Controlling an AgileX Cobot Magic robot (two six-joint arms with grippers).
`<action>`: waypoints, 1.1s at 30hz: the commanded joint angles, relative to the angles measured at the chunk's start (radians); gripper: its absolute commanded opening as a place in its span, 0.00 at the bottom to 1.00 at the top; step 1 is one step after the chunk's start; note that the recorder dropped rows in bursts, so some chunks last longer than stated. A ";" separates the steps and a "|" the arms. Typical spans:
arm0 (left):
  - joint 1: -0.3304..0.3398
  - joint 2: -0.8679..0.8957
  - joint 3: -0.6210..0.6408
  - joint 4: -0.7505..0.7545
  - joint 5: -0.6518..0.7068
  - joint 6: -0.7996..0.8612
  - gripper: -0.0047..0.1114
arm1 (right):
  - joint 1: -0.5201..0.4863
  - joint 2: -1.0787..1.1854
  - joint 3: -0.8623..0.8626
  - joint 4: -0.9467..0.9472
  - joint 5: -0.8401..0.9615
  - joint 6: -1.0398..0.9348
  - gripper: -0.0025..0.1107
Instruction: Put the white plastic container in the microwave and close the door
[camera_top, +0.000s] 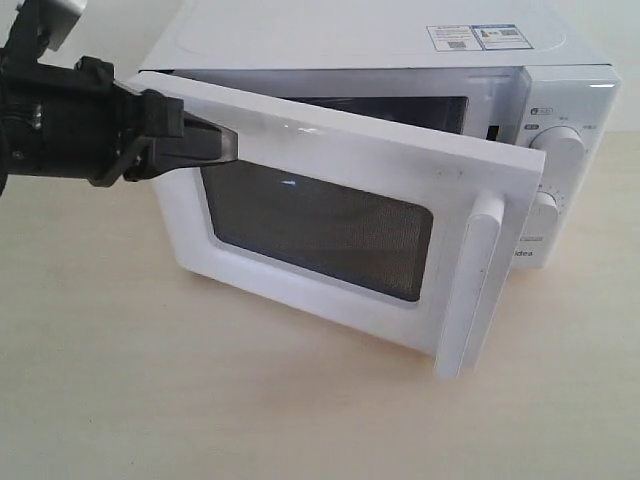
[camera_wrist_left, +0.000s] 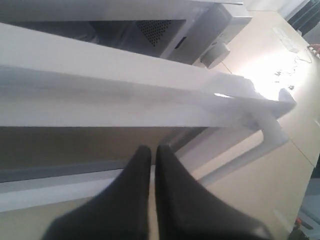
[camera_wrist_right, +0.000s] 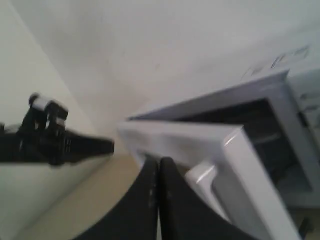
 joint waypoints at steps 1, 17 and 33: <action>-0.006 -0.070 -0.009 0.074 -0.009 0.014 0.08 | 0.140 0.261 -0.067 -0.044 -0.028 -0.071 0.02; -0.003 -0.715 0.298 0.154 -0.277 -0.167 0.08 | 0.166 0.883 -0.368 0.595 -0.158 -0.840 0.02; -0.003 -1.074 0.382 0.978 -0.205 -0.989 0.08 | 0.282 1.043 -0.370 1.192 -0.488 -1.304 0.02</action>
